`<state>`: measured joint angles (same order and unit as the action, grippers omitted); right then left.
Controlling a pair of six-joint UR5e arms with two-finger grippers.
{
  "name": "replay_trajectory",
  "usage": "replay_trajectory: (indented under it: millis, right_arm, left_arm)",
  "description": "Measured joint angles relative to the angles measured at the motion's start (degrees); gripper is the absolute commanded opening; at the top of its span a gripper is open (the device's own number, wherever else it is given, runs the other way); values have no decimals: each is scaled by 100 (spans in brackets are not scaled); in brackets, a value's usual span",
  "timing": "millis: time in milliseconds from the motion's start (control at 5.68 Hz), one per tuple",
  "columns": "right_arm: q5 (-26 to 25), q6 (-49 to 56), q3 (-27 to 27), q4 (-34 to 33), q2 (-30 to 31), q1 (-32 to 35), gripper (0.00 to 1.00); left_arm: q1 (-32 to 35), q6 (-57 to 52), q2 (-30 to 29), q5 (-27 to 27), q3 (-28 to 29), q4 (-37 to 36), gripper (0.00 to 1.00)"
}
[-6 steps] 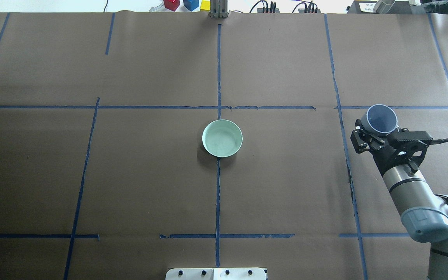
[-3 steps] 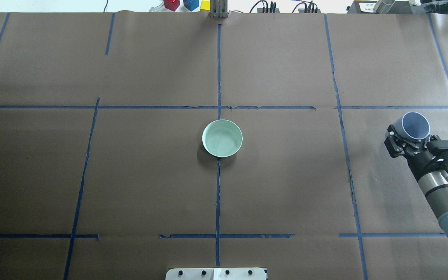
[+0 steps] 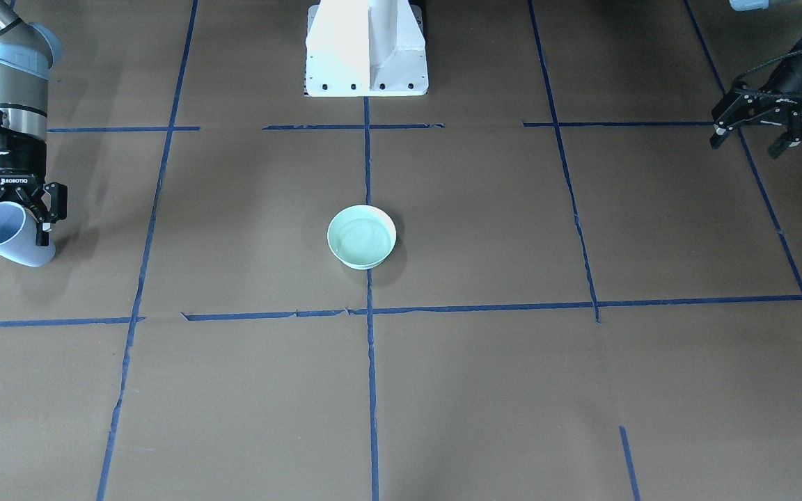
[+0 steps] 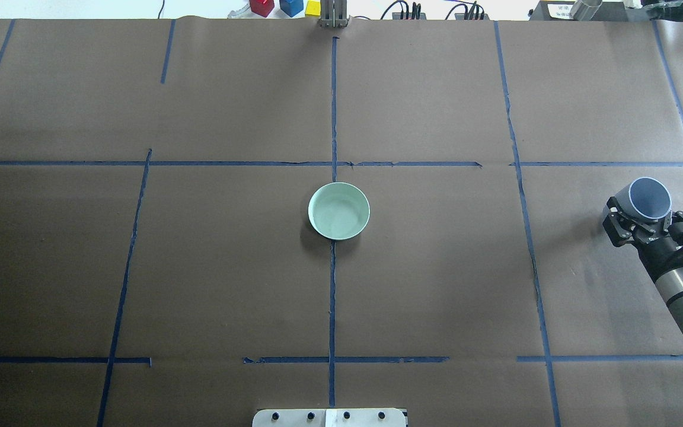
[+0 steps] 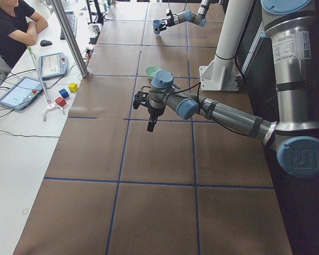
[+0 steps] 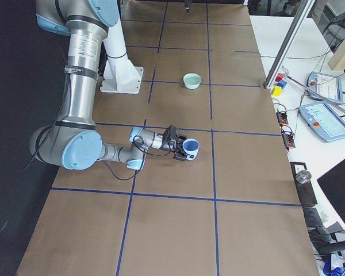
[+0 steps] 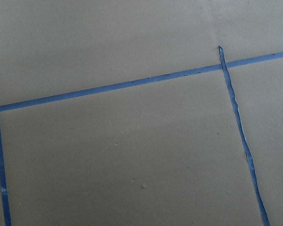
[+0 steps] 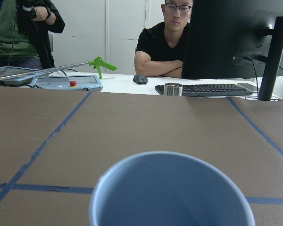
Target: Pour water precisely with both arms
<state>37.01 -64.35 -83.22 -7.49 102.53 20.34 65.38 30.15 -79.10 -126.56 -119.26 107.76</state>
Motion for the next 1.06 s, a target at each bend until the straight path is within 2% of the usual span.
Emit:
replay_trajectory:
  millis: [176, 352, 1056]
  right_arm:
    - [-7, 34, 23, 8, 0, -6, 45]
    - [-7, 42, 37, 13, -6, -9, 99]
    - [3, 48, -101, 26, -6, -11, 100]
  left_arm:
    - [6, 0, 4, 0, -15, 0, 100]
    - [10, 0, 7, 0, -29, 0, 100]
    - [15, 6, 3, 0, -36, 0, 100]
